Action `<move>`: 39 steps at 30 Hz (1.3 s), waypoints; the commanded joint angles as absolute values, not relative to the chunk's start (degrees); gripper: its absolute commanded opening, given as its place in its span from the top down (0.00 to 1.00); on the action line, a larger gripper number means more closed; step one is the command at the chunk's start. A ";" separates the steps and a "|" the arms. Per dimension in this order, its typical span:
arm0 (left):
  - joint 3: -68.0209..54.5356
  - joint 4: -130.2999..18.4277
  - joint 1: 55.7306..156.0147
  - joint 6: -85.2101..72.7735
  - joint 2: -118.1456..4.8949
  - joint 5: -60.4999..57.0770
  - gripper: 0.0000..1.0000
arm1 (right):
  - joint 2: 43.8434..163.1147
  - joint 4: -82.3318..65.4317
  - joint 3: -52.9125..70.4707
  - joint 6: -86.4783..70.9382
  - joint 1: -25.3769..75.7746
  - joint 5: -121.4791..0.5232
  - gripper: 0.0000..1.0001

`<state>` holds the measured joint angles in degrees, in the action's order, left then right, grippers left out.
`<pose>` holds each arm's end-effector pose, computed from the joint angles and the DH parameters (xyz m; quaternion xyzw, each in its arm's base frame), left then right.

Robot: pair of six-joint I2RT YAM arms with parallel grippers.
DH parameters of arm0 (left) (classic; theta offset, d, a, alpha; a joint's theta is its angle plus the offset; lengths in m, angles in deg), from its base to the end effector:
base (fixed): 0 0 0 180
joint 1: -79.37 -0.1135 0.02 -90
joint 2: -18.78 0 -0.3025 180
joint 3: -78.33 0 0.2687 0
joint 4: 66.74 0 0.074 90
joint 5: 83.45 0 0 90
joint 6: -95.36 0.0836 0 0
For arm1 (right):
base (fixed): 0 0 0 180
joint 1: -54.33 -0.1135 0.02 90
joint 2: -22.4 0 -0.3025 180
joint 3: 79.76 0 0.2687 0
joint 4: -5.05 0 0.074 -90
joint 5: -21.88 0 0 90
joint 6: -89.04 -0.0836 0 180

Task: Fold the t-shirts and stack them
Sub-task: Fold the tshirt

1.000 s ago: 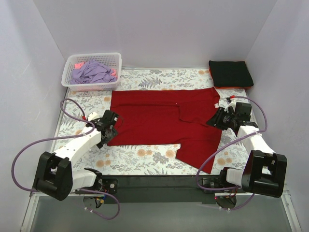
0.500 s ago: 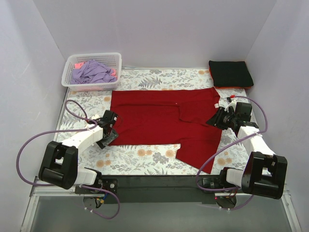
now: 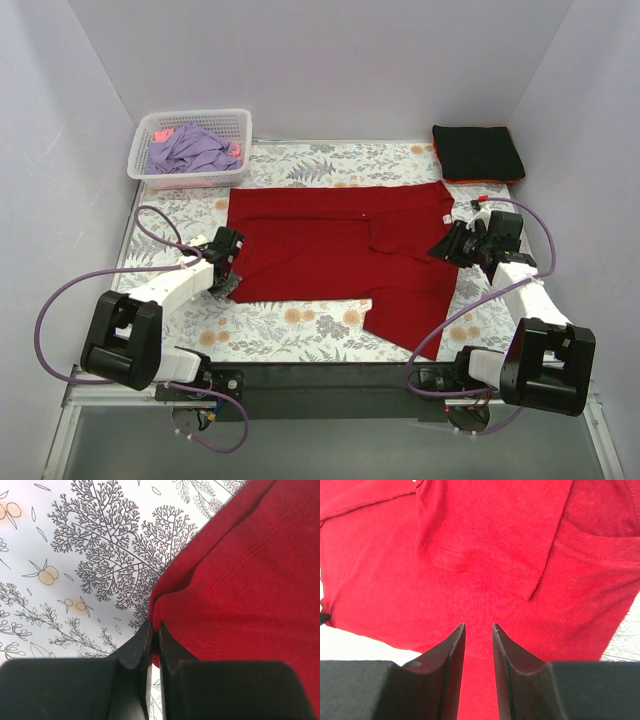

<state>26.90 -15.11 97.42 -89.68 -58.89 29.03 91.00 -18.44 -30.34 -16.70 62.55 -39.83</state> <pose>0.2269 -0.0403 0.1424 -0.6232 0.7505 0.0204 0.2188 0.2748 0.0003 0.2068 0.0884 0.8892 0.2489 0.3737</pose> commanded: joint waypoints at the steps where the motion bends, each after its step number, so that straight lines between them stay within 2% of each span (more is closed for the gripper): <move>1: 27.02 -10.69 97.04 -89.74 -58.74 27.64 1.00 | 88.85 -18.31 -31.00 -15.81 62.41 -41.39 0.66; 8: 23.68 -8.31 97.04 -84.82 -54.79 28.70 1.00 | 86.30 -26.04 -29.85 -16.16 62.41 -53.43 0.66; 14: 23.94 -11.29 97.13 -81.74 -50.57 24.66 1.00 | 85.50 -31.23 -29.94 -16.16 62.41 -59.24 0.66; 20: 25.70 -14.81 97.04 -79.72 -50.21 22.81 1.00 | 89.01 -35.27 -30.47 -16.34 62.41 -61.87 0.64; 26: 26.58 -15.95 97.04 -79.63 -52.23 23.60 1.00 | 90.78 -36.77 -31.44 -18.09 62.41 -64.07 0.59; 39: 27.02 -16.13 97.04 -79.54 -49.95 23.95 1.00 | 95.78 -31.85 -34.51 -20.03 62.41 -63.20 0.59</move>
<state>26.69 -15.55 97.33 -79.91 -51.48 23.57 94.23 -34.16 -33.01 -19.28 62.53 -62.38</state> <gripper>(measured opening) 0.033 0.413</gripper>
